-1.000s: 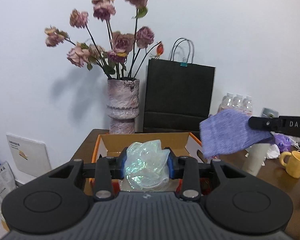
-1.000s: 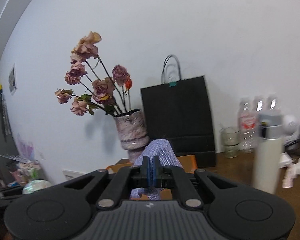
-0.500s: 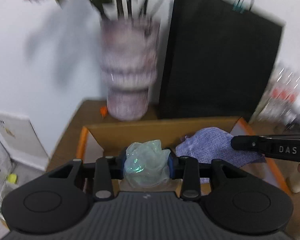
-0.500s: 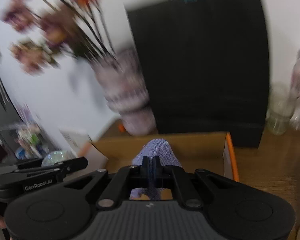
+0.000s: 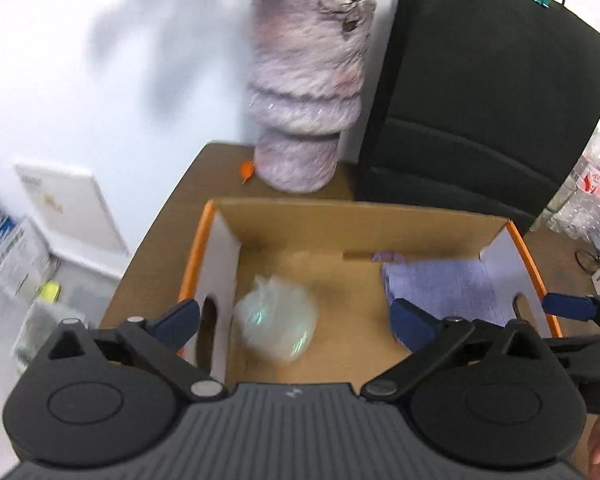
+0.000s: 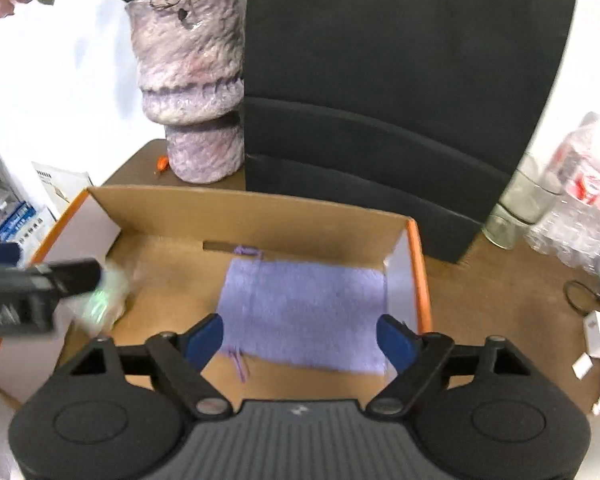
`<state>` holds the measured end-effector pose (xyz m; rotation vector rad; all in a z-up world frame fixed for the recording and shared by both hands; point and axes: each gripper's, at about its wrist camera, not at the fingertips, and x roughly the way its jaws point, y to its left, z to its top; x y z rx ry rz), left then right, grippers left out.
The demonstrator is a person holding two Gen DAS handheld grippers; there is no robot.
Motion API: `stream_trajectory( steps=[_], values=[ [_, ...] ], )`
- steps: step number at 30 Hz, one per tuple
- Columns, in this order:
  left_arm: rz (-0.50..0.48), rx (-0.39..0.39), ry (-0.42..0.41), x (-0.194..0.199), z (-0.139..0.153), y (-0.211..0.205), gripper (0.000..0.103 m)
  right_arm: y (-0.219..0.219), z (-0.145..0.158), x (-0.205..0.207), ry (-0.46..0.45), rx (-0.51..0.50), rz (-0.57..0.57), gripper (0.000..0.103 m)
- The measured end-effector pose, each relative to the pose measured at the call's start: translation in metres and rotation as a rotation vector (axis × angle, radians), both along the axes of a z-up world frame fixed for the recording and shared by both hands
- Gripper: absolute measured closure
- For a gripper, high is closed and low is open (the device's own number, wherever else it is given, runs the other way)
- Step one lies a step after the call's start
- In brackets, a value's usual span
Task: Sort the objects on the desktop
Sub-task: 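Carry both held items into the cardboard box and open both tools, then withdraw both tools from the box back over the table items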
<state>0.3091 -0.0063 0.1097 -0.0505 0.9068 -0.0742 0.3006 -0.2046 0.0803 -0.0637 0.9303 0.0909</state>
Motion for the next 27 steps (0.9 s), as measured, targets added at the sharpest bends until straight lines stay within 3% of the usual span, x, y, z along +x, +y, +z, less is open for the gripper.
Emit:
stream_trajectory(
  steps=[5,11,17,27],
  values=[
    [0.008,0.036,-0.001,-0.036,0.015,0.004,0.0,-0.01,0.013,-0.043,-0.014,0.111,-0.013,0.014],
    [-0.018,0.072,0.037,-0.081,0.009,0.001,0.0,-0.01,0.019,-0.087,-0.037,0.184,-0.033,0.014],
    [-0.051,0.066,-0.015,-0.143,0.004,0.002,0.0,-0.019,0.023,-0.138,-0.121,0.236,-0.077,0.011],
    [-0.004,0.0,-0.109,-0.232,-0.008,0.016,0.0,-0.013,0.007,-0.222,-0.193,0.232,-0.067,0.011]
  ],
)
